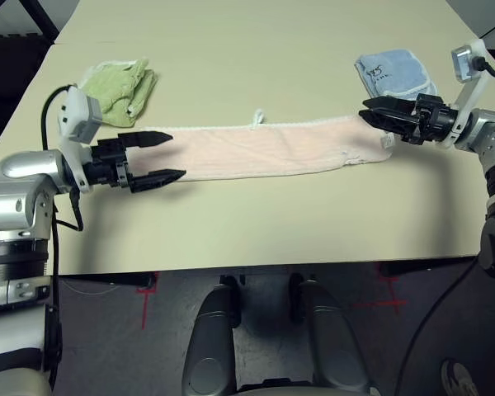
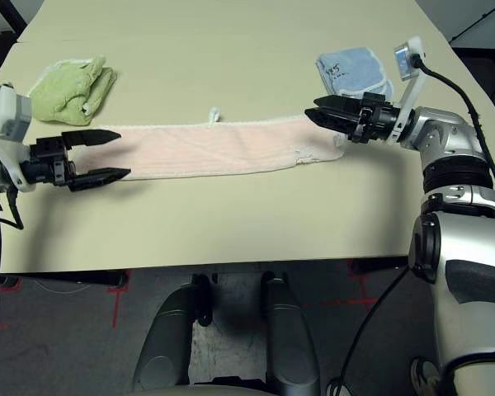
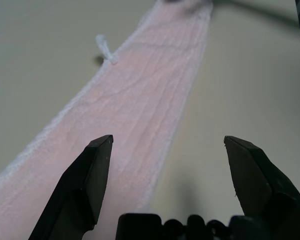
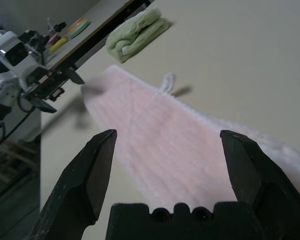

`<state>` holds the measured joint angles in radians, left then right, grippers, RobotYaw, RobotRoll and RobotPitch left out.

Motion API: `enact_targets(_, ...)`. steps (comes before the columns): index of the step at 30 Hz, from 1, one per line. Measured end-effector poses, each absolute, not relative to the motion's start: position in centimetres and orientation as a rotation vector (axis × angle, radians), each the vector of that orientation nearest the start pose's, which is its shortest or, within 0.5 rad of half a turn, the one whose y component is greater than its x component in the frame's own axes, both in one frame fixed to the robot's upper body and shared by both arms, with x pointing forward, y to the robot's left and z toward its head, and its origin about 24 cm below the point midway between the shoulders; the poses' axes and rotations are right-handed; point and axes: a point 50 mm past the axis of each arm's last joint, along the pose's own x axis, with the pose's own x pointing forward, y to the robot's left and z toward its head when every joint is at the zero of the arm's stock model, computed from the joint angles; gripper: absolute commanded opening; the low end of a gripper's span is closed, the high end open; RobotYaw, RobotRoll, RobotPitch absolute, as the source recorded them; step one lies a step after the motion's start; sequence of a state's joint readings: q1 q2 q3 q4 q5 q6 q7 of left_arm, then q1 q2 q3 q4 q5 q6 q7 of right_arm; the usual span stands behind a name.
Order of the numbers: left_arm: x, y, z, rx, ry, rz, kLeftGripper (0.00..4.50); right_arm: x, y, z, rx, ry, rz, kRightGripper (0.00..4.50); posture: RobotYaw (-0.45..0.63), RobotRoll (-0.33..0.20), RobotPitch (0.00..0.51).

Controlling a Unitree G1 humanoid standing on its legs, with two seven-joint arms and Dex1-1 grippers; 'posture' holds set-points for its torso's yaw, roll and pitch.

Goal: Fold the towel and set it aside.

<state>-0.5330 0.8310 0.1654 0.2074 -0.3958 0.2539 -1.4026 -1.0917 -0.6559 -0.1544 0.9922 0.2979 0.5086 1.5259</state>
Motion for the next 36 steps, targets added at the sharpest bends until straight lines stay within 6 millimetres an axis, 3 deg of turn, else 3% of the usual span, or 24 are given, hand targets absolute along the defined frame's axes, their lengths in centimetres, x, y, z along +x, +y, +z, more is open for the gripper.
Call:
enact_targets(4, 28.9, 26.0, 20.2, 0.443, 0.035, -1.198, 4.50, 35.2, -25.9, 20.7, 0.359, 0.273, 1.141, 4.48, -0.07, 0.000, 0.268)
enact_targets(15, 29.1, 25.4, 19.7, 0.462, -0.002, -1.217, 4.50, 31.3, -28.9, 19.6, 0.764, 0.296, 0.962, 4.48, -0.09, 0.000, 0.271)
enact_targets(20, 29.2, 25.3, 19.6, 0.460, -0.001, -1.220, 4.50, 29.9, -27.7, 17.5, 0.868, 0.319, 0.867, 4.48, -0.09, 0.000, 0.273)
enact_targets(24, 29.1, 24.8, 19.8, 0.466, -0.006, -1.231, 4.50, 30.0, -26.3, 17.3, 0.915, 0.296, 0.815, 4.48, -0.09, 0.000, 0.274)
enact_targets(31, 28.8, 24.2, 20.2, 0.458, -0.012, -1.243, 4.50, 29.5, -26.2, 16.3, 1.017, 0.297, 0.667, 4.48, -0.07, 0.000, 0.273)
enact_targets(36, 28.5, 24.0, 20.2, 0.446, -0.014, -1.248, 4.50, 28.3, -27.3, 16.4, 1.061, 0.269, 0.617, 4.48, -0.08, 0.000, 0.277)
